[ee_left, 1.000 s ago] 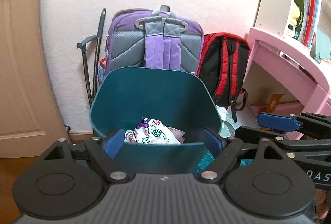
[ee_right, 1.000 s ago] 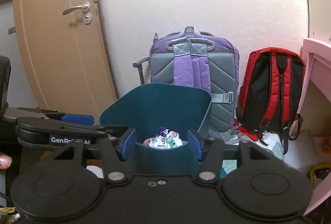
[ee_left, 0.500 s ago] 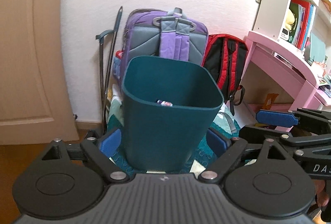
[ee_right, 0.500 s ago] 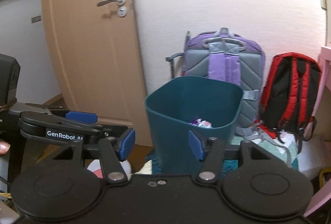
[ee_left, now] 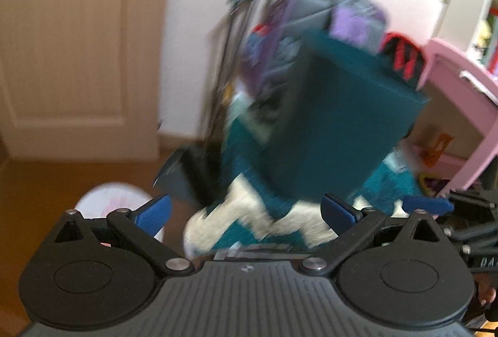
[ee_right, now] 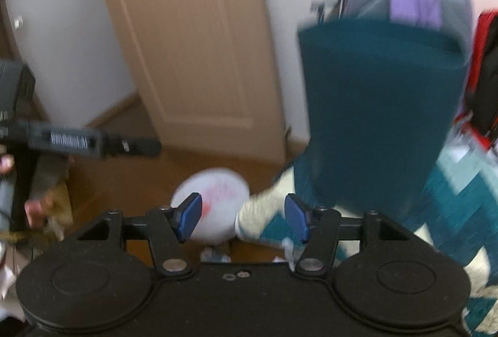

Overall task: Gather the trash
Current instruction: 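Move both tools back down to the trash on the floor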

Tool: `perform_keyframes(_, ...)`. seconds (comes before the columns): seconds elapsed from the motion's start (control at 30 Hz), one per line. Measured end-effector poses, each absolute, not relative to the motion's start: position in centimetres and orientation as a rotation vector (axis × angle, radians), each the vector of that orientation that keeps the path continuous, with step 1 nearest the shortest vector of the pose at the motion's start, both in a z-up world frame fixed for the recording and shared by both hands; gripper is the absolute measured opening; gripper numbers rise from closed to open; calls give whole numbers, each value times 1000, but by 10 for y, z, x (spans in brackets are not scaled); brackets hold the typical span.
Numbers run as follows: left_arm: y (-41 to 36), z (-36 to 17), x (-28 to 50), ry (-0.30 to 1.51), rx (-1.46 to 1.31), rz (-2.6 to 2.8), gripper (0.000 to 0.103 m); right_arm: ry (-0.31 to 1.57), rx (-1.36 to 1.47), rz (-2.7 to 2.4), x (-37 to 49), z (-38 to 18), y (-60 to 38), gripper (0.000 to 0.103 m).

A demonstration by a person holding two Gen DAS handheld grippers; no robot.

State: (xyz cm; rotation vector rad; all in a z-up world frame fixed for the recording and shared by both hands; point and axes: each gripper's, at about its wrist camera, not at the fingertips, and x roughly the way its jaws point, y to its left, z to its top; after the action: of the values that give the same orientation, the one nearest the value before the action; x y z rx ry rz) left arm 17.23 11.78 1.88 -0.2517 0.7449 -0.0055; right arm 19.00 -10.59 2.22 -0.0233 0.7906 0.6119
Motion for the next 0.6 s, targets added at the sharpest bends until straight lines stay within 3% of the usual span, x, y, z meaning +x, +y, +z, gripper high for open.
perform_keyframes(0.3, 210, -116, 189, 957, -323, 157, 103, 1031, -48, 517, 217, -119, -73, 58)
perform_keyframes(0.6, 249, -258, 218, 1179, -334, 240, 102, 1253, -22, 353, 250, -259, -86, 58)
